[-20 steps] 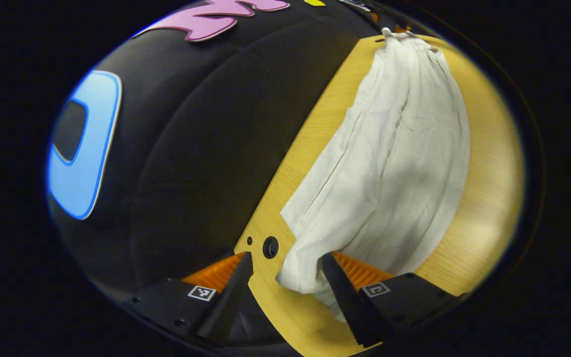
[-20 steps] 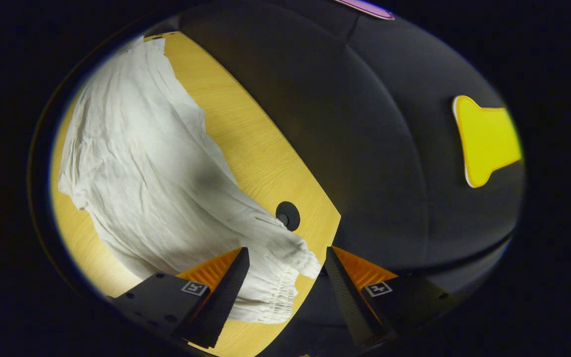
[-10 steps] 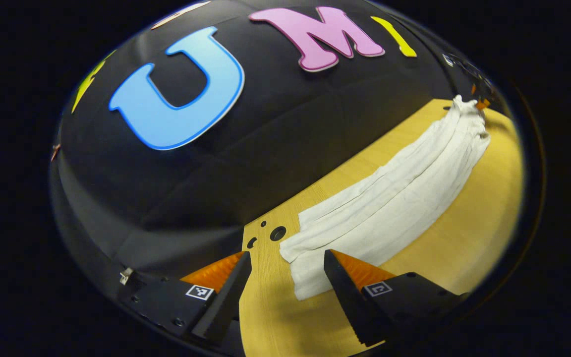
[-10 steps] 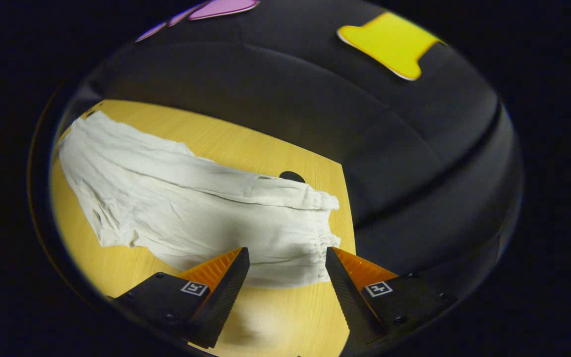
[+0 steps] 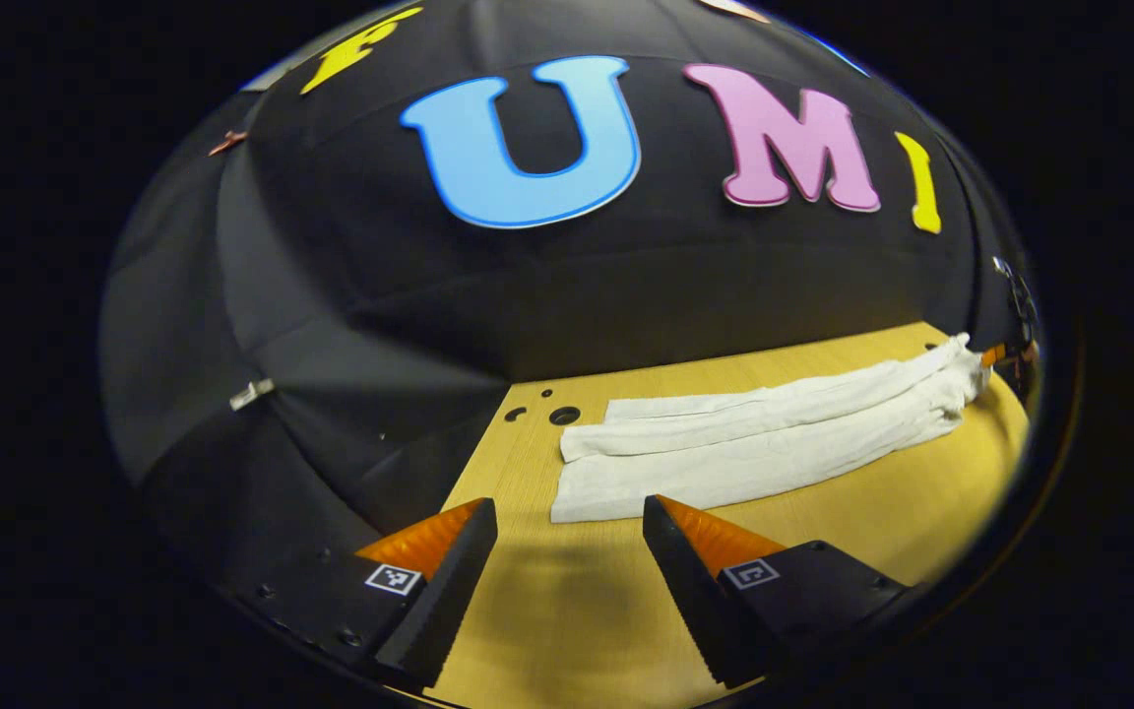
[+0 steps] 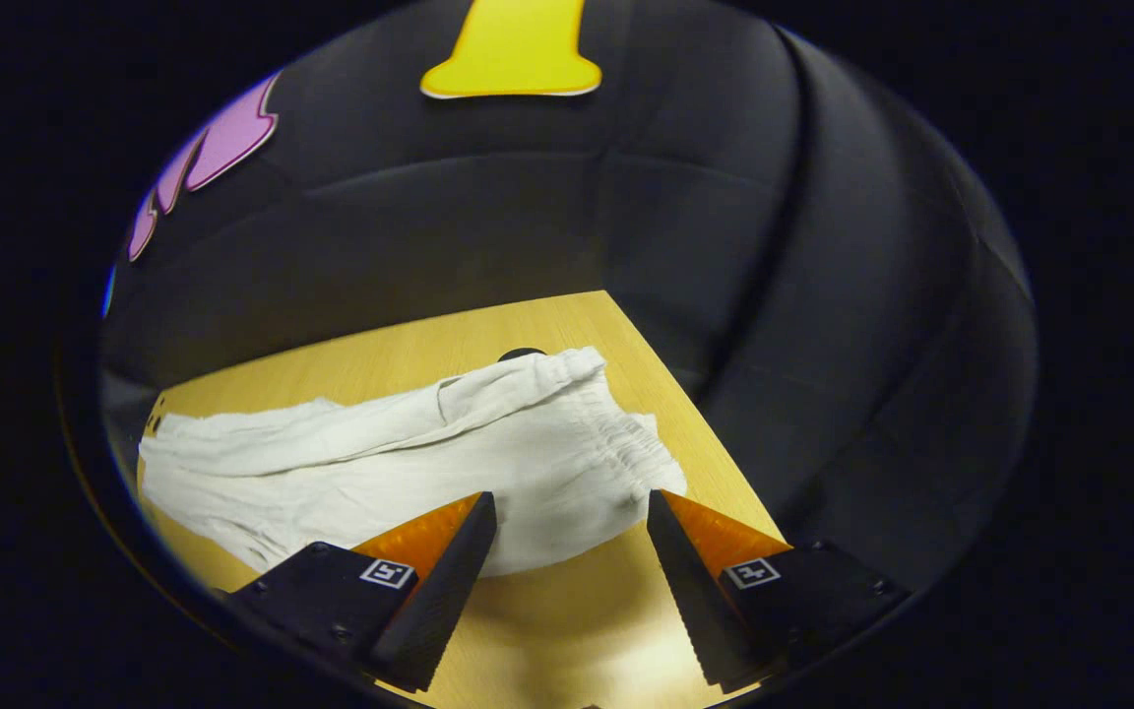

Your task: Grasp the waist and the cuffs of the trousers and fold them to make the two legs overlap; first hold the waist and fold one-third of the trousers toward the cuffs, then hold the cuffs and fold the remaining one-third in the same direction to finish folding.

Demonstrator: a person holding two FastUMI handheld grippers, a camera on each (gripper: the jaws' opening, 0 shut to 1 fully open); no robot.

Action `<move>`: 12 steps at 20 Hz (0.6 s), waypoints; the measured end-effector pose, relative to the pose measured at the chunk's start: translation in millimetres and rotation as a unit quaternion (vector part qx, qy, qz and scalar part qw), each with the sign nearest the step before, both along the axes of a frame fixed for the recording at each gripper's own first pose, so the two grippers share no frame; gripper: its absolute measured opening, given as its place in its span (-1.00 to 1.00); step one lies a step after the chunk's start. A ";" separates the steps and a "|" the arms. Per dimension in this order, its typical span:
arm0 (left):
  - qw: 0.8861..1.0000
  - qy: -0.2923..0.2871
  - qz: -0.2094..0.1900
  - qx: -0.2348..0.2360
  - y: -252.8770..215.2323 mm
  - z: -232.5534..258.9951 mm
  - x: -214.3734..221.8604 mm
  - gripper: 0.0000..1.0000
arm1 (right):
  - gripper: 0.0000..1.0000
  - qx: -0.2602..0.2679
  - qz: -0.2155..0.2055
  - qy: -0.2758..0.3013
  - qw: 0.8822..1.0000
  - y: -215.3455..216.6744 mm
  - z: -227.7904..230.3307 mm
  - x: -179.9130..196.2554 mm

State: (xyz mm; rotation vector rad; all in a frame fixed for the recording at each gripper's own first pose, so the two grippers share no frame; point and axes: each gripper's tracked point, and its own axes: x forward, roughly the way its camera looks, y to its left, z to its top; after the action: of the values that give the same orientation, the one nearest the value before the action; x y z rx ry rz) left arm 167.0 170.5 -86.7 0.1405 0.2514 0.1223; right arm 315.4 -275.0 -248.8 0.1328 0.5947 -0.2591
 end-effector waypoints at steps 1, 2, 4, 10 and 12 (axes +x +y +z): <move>1.000 0.005 0.012 -0.007 6.2 -3.0 -3.4 0.91 | 0.96 0.013 -0.013 -0.002 1.000 -2.3 -2.9 2.4; 1.000 0.008 0.019 -0.011 7.5 -5.1 -7.5 0.92 | 0.97 0.021 -0.027 -0.004 0.999 -5.0 -6.2 3.1; 0.999 0.013 0.027 -0.026 5.3 -7.2 -14.3 0.92 | 1.00 0.038 -0.062 -0.011 0.997 -8.9 -10.5 4.2; 0.997 0.027 0.039 -0.059 0.6 -14.4 -26.7 0.93 | 0.98 0.113 -0.158 -0.036 0.980 -24.3 -18.8 11.7; 0.996 0.029 0.035 -0.077 -5.4 -17.5 -27.0 0.92 | 0.97 0.137 -0.170 -0.033 0.975 -25.5 -19.7 8.8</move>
State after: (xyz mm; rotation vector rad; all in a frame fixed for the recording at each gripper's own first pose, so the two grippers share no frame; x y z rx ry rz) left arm 140.0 165.1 -104.2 -0.0179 0.3236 0.1676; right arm 324.2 -300.5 -268.4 0.5116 0.5370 -0.5017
